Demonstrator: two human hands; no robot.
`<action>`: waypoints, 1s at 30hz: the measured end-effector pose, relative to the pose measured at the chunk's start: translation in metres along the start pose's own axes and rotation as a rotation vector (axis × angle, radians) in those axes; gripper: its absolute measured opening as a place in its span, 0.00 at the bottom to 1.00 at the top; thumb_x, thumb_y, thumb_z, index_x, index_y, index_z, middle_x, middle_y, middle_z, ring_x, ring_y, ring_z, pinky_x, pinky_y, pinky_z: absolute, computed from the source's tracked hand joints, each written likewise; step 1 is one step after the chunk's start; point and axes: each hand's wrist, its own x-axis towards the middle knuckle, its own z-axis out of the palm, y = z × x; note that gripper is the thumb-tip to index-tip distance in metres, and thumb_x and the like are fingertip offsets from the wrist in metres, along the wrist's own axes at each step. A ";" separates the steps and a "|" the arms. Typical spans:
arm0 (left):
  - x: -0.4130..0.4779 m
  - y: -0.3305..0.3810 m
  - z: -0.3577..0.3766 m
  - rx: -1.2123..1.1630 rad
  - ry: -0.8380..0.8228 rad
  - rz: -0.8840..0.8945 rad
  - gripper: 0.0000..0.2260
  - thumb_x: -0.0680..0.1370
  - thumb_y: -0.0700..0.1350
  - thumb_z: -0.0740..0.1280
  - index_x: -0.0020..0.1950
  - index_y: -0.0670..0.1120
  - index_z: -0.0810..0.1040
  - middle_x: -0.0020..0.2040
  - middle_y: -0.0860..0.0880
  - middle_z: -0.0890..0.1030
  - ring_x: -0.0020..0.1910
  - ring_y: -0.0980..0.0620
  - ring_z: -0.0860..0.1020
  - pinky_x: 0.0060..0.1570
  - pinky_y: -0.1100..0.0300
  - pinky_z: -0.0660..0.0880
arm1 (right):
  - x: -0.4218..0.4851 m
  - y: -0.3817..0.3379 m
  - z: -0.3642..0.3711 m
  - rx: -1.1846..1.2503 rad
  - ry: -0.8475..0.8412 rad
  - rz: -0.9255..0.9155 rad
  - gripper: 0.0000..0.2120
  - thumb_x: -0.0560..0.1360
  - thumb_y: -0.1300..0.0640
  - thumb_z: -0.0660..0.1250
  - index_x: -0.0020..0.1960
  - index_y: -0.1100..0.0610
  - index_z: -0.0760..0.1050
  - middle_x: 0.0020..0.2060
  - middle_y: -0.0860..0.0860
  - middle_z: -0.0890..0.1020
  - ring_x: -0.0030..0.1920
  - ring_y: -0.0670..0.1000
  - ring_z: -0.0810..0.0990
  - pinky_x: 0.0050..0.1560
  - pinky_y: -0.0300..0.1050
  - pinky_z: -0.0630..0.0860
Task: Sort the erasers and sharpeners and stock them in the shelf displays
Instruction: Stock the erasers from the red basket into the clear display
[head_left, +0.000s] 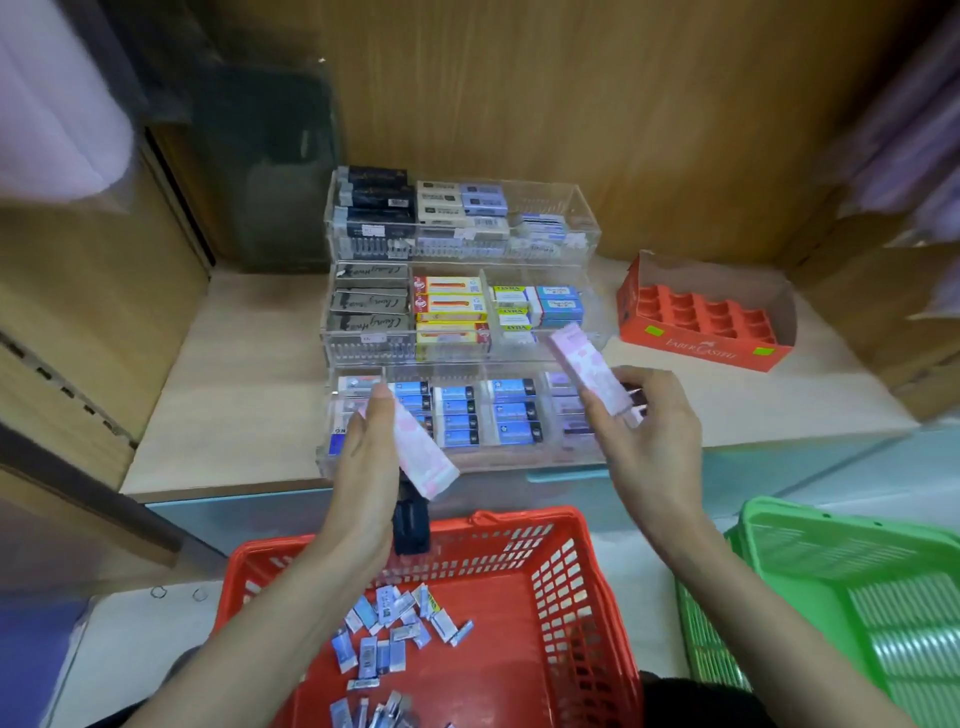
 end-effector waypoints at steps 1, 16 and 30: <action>-0.001 -0.002 0.004 -0.011 0.000 -0.037 0.14 0.81 0.53 0.56 0.38 0.49 0.70 0.30 0.53 0.74 0.27 0.57 0.72 0.32 0.60 0.66 | 0.008 0.014 -0.007 -0.016 0.045 0.077 0.12 0.72 0.52 0.69 0.52 0.58 0.76 0.47 0.52 0.79 0.47 0.54 0.76 0.47 0.46 0.70; -0.013 -0.021 0.025 0.207 -0.308 0.082 0.09 0.82 0.48 0.58 0.48 0.44 0.70 0.28 0.51 0.76 0.32 0.59 0.76 0.50 0.57 0.65 | 0.037 0.099 0.012 -0.468 -0.043 0.192 0.22 0.74 0.43 0.60 0.48 0.62 0.79 0.44 0.63 0.79 0.47 0.64 0.74 0.41 0.50 0.63; -0.003 -0.026 0.030 0.101 -0.349 0.028 0.09 0.76 0.52 0.66 0.43 0.48 0.74 0.28 0.50 0.74 0.25 0.58 0.71 0.37 0.55 0.62 | -0.014 -0.015 -0.010 -0.070 -0.577 -0.255 0.24 0.70 0.47 0.71 0.62 0.56 0.74 0.53 0.52 0.75 0.55 0.50 0.73 0.55 0.43 0.69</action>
